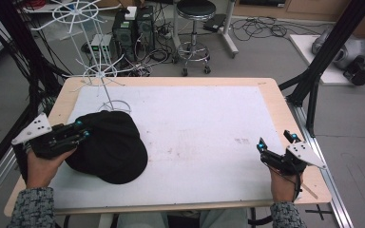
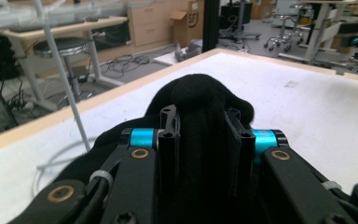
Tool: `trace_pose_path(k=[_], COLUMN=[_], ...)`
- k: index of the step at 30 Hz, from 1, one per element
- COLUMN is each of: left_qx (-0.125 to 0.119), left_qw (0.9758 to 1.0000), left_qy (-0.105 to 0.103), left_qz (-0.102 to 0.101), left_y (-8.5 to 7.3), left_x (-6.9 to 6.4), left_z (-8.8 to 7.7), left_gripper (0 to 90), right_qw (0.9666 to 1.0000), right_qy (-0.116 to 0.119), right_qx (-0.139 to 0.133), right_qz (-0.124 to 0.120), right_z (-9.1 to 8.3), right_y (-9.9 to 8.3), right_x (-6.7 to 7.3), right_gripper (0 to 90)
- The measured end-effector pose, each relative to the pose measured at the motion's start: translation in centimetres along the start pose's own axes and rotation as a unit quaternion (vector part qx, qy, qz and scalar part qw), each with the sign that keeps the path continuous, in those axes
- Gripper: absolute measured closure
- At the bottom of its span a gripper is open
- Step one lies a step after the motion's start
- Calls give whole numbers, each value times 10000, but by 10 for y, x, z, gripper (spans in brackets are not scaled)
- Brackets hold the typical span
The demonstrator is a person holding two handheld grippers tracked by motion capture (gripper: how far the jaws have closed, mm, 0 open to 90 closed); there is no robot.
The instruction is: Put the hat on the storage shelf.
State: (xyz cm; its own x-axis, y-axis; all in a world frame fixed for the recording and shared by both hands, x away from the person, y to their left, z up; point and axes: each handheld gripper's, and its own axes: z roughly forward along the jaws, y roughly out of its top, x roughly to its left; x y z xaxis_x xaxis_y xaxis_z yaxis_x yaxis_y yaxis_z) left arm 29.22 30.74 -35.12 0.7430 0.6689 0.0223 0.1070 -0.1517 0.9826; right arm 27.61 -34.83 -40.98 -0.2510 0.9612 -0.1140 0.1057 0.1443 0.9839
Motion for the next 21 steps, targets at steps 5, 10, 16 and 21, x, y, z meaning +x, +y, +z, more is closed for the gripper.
trace_pose_path(k=[5,10,16,21], left_qx=[-59,-128,-245,-346], left_qw=[9997,9989,9978,9969], left_qy=[-181,-322,-400,-434], left_qz=[177,318,479,562], left_y=[21,37,56,68], left_x=[0,1,-3,-6], left_z=[-7,-17,-32,-39], left_gripper=[708,708,709,709], right_qw=[10000,10000,10000,10000], right_qy=[-11,-18,-11,-30], right_qx=[1,23,14,34], right_qz=[30,10,-14,36], right_z=[-1,-1,0,-1], right_y=[0,0,-1,-1], right_x=[-1,-1,-1,-2], right_gripper=[99,99,99,99])
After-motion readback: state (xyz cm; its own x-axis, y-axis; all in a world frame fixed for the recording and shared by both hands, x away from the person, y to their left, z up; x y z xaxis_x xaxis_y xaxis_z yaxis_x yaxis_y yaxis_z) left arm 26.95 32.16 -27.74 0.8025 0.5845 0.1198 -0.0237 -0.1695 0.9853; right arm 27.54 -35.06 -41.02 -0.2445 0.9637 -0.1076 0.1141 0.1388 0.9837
